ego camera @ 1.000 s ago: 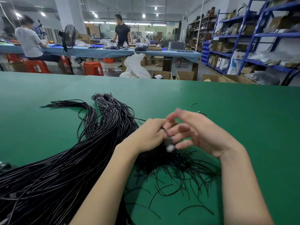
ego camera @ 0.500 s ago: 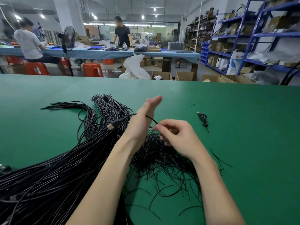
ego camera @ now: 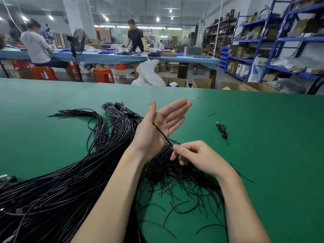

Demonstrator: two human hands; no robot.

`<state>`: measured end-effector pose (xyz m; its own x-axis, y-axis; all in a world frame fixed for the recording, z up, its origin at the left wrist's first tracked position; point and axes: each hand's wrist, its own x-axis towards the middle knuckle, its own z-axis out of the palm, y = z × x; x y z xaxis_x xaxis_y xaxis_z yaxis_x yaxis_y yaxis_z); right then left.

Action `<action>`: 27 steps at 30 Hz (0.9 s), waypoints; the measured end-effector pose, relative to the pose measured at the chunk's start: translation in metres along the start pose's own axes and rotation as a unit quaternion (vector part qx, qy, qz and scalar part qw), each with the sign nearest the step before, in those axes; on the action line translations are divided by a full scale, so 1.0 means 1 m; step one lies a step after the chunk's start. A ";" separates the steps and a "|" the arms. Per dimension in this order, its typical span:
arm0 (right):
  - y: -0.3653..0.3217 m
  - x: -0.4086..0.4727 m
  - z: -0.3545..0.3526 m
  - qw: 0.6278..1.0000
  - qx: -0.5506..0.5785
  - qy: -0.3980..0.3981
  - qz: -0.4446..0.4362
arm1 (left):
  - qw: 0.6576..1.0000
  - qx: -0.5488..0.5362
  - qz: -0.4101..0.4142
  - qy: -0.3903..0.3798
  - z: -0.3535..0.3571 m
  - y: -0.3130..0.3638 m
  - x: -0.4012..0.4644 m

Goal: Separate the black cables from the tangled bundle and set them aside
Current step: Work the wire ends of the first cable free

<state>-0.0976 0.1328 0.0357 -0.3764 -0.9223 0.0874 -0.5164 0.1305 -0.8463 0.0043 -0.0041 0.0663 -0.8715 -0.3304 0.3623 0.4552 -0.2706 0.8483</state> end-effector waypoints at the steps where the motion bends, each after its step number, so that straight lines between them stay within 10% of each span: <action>1: 0.002 -0.002 -0.002 1.000 -0.007 -0.009 0.009 | 1.000 -0.009 0.004 -0.018 0.000 0.001 0.000; 11: -0.008 0.009 -0.021 0.987 -0.147 0.060 0.027 | 0.901 0.109 -0.310 -0.285 0.014 0.003 -0.015; 16: -0.037 0.011 -0.037 0.979 -0.203 0.034 0.009 | 0.843 0.283 -0.388 -0.244 0.021 -0.010 -0.012; 23: -0.063 -0.001 -0.046 0.989 -0.123 0.061 -0.063 | 0.879 0.415 -0.234 -0.014 0.007 -0.008 -0.012; 27: -0.067 0.000 -0.042 0.980 -0.179 0.080 -0.034 | 0.914 0.305 -0.264 -0.048 0.006 -0.006 -0.010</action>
<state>-0.0956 0.1389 0.1150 -0.4322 -0.8684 0.2432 -0.7703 0.2153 -0.6002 0.0091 0.0061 0.0602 -0.9656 -0.2110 -0.1519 -0.1938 0.1950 0.9615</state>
